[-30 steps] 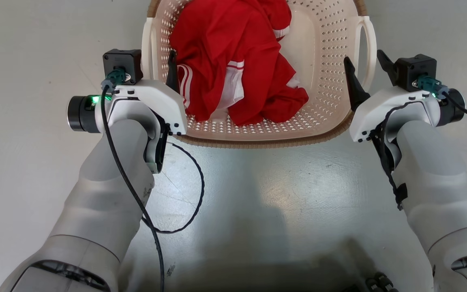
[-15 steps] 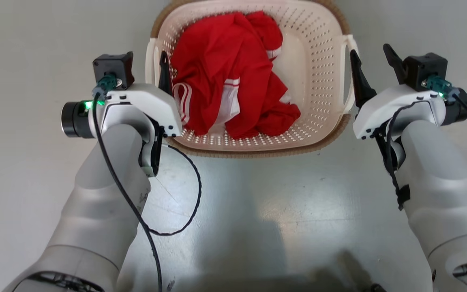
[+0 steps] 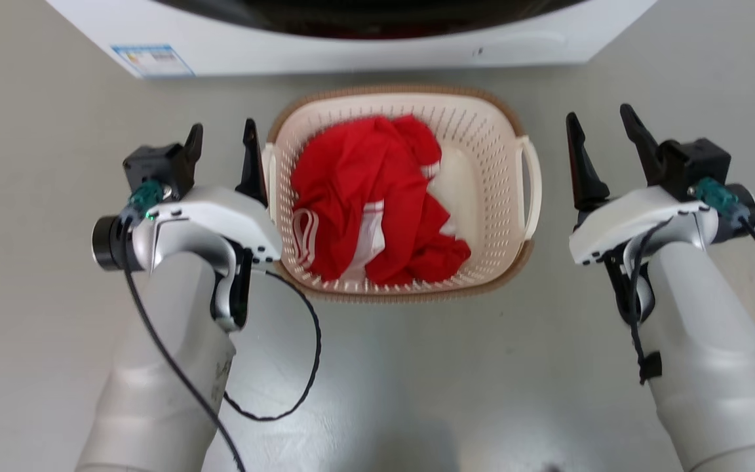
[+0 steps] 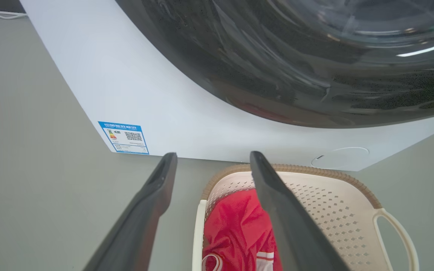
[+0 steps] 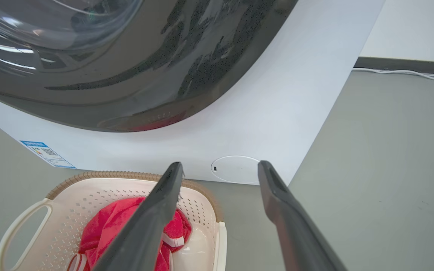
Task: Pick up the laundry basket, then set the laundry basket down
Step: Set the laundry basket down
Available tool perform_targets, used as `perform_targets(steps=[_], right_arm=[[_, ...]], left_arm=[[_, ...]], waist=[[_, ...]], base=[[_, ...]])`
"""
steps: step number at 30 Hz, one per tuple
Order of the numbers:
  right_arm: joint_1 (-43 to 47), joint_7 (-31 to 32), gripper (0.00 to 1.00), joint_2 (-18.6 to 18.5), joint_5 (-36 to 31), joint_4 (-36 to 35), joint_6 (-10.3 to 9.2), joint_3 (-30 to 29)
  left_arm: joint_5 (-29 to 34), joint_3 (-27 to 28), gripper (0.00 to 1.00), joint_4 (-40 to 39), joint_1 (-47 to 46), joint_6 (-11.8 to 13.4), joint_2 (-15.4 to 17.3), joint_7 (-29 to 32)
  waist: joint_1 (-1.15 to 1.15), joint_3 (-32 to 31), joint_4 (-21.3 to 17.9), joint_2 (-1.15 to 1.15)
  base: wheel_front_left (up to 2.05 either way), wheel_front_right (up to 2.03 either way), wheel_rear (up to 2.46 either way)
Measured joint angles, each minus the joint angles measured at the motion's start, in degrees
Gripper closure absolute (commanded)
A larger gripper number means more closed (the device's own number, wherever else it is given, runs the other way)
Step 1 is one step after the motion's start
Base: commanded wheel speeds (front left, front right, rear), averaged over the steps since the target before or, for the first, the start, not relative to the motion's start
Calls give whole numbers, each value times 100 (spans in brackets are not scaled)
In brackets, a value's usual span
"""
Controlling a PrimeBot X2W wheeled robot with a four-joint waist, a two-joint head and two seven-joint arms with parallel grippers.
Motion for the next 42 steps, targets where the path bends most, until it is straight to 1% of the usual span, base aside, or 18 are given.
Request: perform_targets(steps=[7, 12, 19, 20, 21, 25, 31, 34, 42], right_arm=[[690, -8, 0, 22, 29, -740, 0, 73], [1196, -8, 0, 31, 26, -1171, 0, 69], [1824, -8, 0, 47, 23, -1532, 0, -10], [1824, -8, 0, 47, 23, -1532, 0, -10], [2004, -8, 0, 52, 23, -1582, 0, -10], [2312, -8, 0, 55, 23, -1615, 0, -11], [2872, -8, 0, 68, 23, -1667, 0, -14], [3035, -8, 0, 73, 23, -1670, 0, -22], [3451, -8, 0, 77, 23, -1662, 0, -33]], left_arm=[[77, 463, 0, -673, 847, -232, -7, -1], [76, 680, 0, -1161, 1482, -372, -4, 0], [-64, 647, 0, -1669, 2172, -374, -1, 0], [-64, 647, 0, -1669, 2172, -374, -1, 0], [-85, 627, 0, -1780, 2394, -367, 0, 0], [-132, 609, 0, -1948, 2737, -357, 2, 0], [-143, 533, 0, -2191, 3326, -222, 16, 0], [-143, 544, 0, -2258, 3569, -207, 23, 0], [-204, 631, 0, -2404, 4086, -109, 31, 0]], waist=[[0, -741, -37, 0], [0, -1276, -60, 0], [0, -1909, -29, 0], [0, -1909, -29, 0], [0, -2088, -21, 0], [0, -2377, -17, 0], [0, -2919, -24, 0], [0, -3133, -43, 0], [0, -3503, -75, 0]], base=[[0, 0, 0], [0, 0, 0], [0, 0, 0], [0, 0, 0], [0, 0, 0], [0, 0, 0], [0, 0, 0], [0, 0, 0], [0, 0, 0]])
